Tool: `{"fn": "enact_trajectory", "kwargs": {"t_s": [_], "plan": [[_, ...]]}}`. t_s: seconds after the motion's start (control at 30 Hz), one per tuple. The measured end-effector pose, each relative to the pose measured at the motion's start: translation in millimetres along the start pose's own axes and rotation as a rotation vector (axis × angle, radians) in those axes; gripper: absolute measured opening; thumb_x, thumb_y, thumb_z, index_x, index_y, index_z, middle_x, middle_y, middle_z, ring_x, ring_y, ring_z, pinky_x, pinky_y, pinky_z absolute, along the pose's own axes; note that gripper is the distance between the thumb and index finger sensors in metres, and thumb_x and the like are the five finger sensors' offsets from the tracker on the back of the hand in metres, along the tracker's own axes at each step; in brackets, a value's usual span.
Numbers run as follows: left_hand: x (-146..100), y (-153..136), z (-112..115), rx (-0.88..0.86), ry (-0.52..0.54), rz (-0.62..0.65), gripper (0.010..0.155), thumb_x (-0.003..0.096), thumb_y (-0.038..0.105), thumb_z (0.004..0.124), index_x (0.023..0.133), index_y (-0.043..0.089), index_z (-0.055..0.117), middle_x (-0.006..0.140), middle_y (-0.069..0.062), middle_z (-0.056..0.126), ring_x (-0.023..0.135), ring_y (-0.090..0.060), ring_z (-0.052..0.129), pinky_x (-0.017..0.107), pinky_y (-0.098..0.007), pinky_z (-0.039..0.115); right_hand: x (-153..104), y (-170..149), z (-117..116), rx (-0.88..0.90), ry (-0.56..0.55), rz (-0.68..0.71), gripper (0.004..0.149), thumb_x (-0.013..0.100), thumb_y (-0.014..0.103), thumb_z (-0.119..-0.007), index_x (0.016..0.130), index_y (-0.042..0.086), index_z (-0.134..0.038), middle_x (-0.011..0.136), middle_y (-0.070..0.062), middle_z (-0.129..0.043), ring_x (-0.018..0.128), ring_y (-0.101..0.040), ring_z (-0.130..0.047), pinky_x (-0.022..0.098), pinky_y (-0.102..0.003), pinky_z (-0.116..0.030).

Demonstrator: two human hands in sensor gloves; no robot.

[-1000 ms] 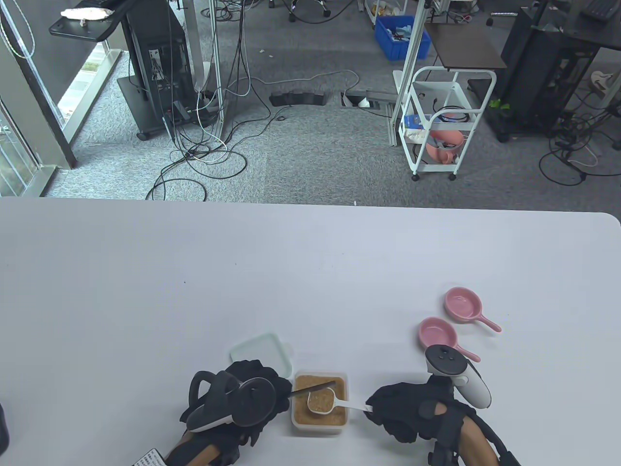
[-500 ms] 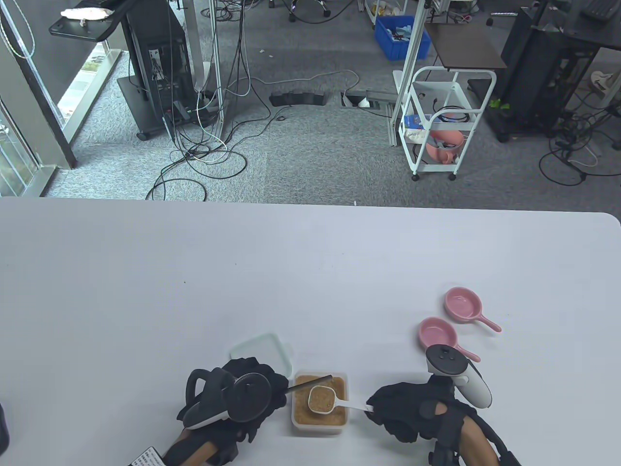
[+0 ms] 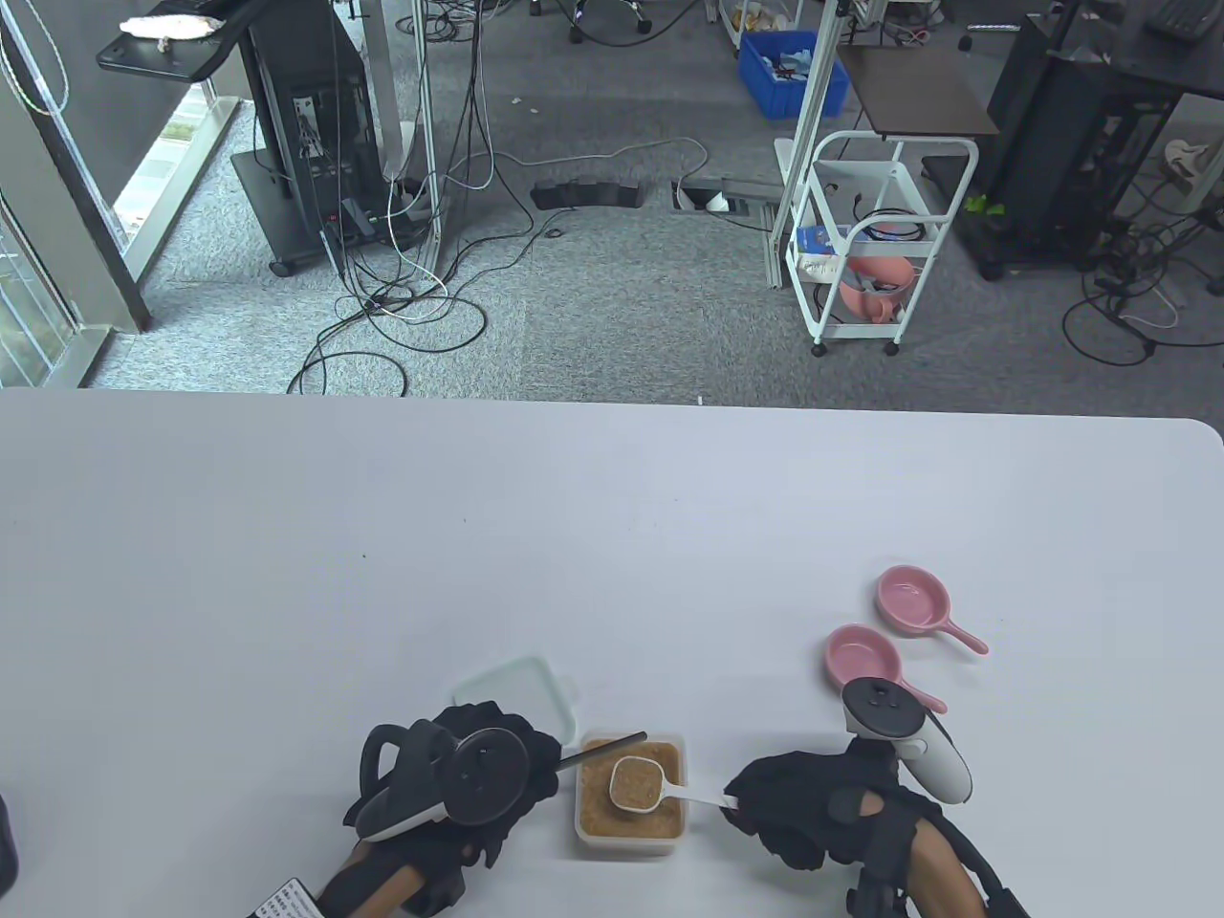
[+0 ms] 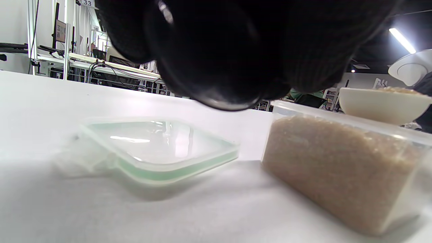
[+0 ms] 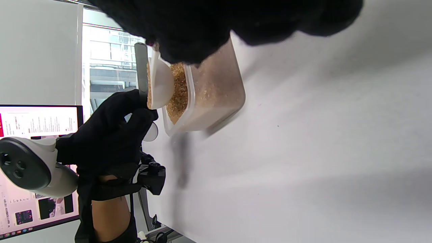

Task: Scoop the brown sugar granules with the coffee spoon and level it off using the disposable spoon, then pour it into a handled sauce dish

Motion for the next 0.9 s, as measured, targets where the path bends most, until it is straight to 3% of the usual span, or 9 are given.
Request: {"fn": "enact_trajectory", "kwargs": {"t_s": [0.13,0.4,0.53,0.9], "plan": [[2.4,-0.1,6.0,0.030,-0.043,-0.006,0.042,0.0437,0.055,0.083,0.084,0.043,0.089,0.075,0.014,0.096,0.071,-0.012,0.099,0.074,-0.046,0.073,-0.1,-0.2,0.3,-0.008,-0.002,-0.005,0.043,0.053,0.036,-0.074,0.085,0.010,-0.085,0.043,0.001,-0.094,0.024,-0.023,-0.090,0.049,-0.055,-0.072],[1.1,-1.6,0.6,0.009,-0.009,-0.008,0.042,0.0438,0.054,0.083,0.084,0.043,0.089,0.075,0.014,0.096,0.071,-0.012,0.099,0.074,-0.045,0.074,-0.5,0.1,0.5,-0.007,-0.002,-0.001,0.043,0.053,0.036,-0.074,0.085,0.010,-0.085,0.043,0.001,-0.094,0.024,-0.023,-0.091,0.049,-0.055,-0.072],[3.6,-2.7,7.9,0.048,-0.061,-0.010,0.042,0.0442,0.054,0.082,0.084,0.043,0.088,0.076,0.015,0.096,0.072,-0.012,0.099,0.074,-0.046,0.073,-0.4,-0.1,0.3,-0.010,-0.001,-0.004,0.043,0.053,0.036,-0.074,0.085,0.010,-0.085,0.043,0.001,-0.094,0.024,-0.023,-0.090,0.049,-0.055,-0.072],[2.0,-8.6,-2.4,0.006,-0.009,-0.028,0.043,0.0443,0.053,0.083,0.085,0.042,0.089,0.076,0.014,0.097,0.071,-0.013,0.099,0.074,-0.046,0.073,-0.6,0.4,0.4,-0.010,-0.005,-0.002,0.043,0.053,0.036,-0.074,0.085,0.010,-0.085,0.043,0.001,-0.094,0.024,-0.023,-0.091,0.049,-0.055,-0.072]]}}
Point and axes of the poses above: the tracker on the back of each hand, its own y axis roughly to the thumb side, its own x axis roughly from the wrist to the fingertips, z = x × y, the point moved 1 cm from there along x, roughly from the wrist to the fingertips
